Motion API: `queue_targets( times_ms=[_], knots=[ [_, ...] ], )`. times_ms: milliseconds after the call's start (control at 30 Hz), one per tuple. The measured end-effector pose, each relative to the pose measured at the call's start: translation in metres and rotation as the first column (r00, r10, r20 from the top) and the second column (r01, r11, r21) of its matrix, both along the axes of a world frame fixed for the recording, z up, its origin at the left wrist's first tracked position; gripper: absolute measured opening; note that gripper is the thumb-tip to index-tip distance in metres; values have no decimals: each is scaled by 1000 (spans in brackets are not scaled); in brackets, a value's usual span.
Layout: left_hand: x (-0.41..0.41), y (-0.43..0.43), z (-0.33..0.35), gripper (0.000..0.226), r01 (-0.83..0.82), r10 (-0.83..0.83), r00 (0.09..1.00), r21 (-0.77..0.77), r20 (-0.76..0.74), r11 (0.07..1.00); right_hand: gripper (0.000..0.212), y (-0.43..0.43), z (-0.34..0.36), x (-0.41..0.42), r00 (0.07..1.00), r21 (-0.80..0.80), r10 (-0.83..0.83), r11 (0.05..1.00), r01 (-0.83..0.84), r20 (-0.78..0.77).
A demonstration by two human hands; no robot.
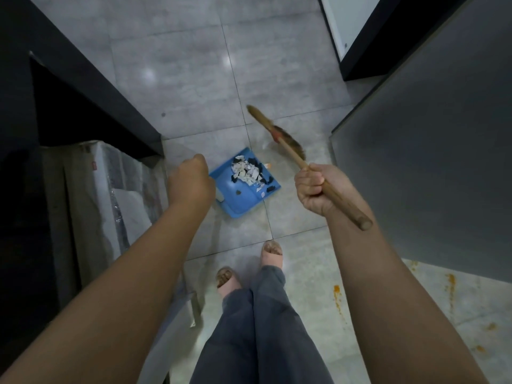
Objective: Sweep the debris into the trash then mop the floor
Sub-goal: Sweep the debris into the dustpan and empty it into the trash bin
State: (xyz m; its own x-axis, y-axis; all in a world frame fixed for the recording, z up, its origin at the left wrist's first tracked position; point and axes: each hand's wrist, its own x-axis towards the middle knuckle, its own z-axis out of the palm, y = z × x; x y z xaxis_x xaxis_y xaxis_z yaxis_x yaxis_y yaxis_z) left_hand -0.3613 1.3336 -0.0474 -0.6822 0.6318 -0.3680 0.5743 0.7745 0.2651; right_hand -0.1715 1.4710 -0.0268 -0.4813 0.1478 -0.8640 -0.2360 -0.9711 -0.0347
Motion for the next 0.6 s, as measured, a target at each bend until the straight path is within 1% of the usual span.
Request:
queue_targets(
  times_ms=[67,167,300,400,500,600],
  knots=[
    [0,-1,1,17,15,-15,1000,-5,-11,1000,39,-3,-17,-1,999,-31,-34,999,34,7],
    [2,1,0,13,42,-43,999,-26,-33,999,33,-19,-35,0,996,-92,-91,992,90,-8],
    [6,3,-5,8,67,-71,996,-68,-56,995,20,-39,-26,2,994,-148,-85,986,76,-61],
    [8,2,-8,11,44,-50,995,-76,-85,996,27,-47,-3,4,993,-126,-71,990,58,-94],
    [10,3,-9,11,27,-32,996,-70,-83,997,35,-49,18,7,994,-70,-63,996,57,-90],
    [11,2,-10,11,21,-26,997,-66,-79,998,35,-41,28,8,997,4,-48,999,49,-65]
  ],
)
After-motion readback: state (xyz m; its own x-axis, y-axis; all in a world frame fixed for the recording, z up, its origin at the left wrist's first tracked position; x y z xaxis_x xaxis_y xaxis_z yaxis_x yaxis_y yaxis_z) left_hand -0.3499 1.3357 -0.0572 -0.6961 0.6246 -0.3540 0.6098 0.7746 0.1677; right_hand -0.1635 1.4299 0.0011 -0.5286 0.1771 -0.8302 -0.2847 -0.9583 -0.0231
